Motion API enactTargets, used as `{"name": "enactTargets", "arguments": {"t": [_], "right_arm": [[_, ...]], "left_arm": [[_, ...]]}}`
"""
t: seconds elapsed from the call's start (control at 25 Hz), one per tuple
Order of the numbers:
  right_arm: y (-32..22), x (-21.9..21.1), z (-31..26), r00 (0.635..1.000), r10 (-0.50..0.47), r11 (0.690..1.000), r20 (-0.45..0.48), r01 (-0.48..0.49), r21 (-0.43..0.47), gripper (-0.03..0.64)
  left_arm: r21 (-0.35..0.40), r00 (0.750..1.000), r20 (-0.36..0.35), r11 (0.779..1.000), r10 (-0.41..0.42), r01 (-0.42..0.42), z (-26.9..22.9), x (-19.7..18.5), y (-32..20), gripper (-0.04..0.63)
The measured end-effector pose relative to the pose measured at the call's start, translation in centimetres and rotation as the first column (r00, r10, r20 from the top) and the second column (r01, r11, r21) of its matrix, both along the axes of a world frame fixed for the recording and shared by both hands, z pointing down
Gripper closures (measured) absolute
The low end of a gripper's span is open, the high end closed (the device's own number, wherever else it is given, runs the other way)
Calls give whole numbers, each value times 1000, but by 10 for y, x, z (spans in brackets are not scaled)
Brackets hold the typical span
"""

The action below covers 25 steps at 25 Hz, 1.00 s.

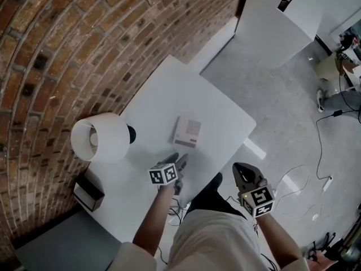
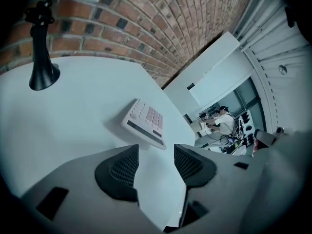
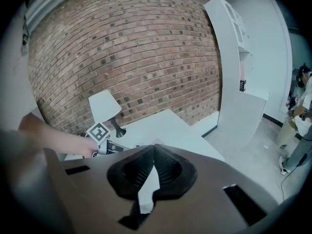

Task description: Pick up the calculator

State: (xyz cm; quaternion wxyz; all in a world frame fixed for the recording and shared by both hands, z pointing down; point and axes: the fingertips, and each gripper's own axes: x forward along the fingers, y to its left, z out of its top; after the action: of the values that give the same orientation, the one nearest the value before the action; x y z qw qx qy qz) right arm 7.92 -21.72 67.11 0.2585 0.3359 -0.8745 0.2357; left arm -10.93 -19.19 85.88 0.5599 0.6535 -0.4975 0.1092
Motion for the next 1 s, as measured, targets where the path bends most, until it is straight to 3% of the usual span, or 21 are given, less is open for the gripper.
{"name": "enactTargets", "arguments": {"t": [0.32, 0.52, 0.8, 0.92, 1.0], "right_arm": [[-7, 1, 18, 1000, 22, 999, -17, -22, -36, 604], [-9, -1, 26, 999, 28, 998, -25, -30, -53, 604], [-14, -3, 30, 999, 42, 997, -33, -44, -62, 604], [-16, -2, 31, 998, 53, 996, -41, -56, -66, 604], [-16, -1, 33, 997, 59, 996, -48, -62, -69, 604]], "left_arm": [[-66, 985, -127, 992, -116, 108, 28, -1, -25, 347], [-126, 957, -197, 974, -213, 191, 42, -6, -38, 350], [-228, 883, -308, 928, -355, 293, 56, -7, -53, 358], [-290, 827, -357, 893, -434, 343, 64, -8, -58, 384], [-319, 789, -395, 875, -471, 364, 68, -8, -61, 447]]}}
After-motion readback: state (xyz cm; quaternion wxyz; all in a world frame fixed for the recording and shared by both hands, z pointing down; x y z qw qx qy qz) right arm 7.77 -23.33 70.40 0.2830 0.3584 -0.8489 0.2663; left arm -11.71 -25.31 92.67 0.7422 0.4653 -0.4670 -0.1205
